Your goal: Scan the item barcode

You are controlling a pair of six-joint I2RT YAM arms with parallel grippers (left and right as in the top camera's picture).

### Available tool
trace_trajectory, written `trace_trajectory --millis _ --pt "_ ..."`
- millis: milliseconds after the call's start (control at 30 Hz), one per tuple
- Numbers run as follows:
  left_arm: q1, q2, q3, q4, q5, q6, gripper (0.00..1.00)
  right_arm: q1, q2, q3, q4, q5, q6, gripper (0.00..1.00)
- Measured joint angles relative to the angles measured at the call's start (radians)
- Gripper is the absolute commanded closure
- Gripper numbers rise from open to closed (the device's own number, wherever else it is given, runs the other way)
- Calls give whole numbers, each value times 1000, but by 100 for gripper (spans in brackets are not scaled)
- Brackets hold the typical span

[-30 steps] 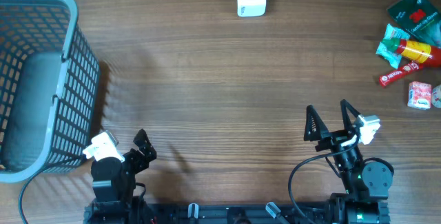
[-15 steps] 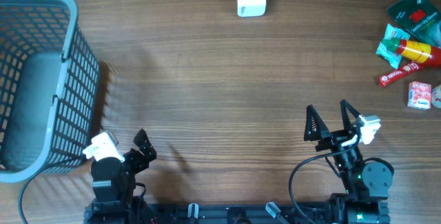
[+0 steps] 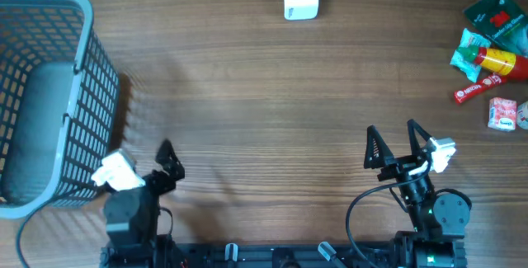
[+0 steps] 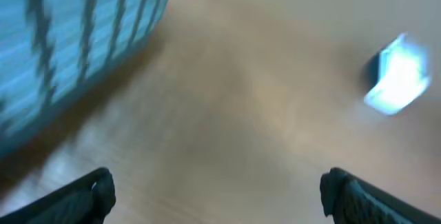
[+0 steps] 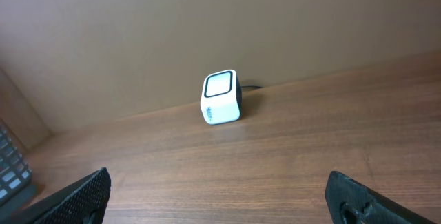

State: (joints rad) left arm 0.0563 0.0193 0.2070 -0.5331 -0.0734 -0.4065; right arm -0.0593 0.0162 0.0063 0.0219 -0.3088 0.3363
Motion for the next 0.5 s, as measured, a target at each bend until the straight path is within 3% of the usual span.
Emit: trace_trajectory --millis 67,167,333,500 --pt "-8 -2 -8 211 12 2 0 0 0 0 -1 0 0 0" --pt "-24 -7 -33 371 18 21 0 0 0 0 0 0 0 0" --pt "-39 -7 -119 489 19 77 0 0 0 0 0 0 0 0" --pt "-39 -6 -196 472 20 111 0 0 0 0 0 0 0 0"
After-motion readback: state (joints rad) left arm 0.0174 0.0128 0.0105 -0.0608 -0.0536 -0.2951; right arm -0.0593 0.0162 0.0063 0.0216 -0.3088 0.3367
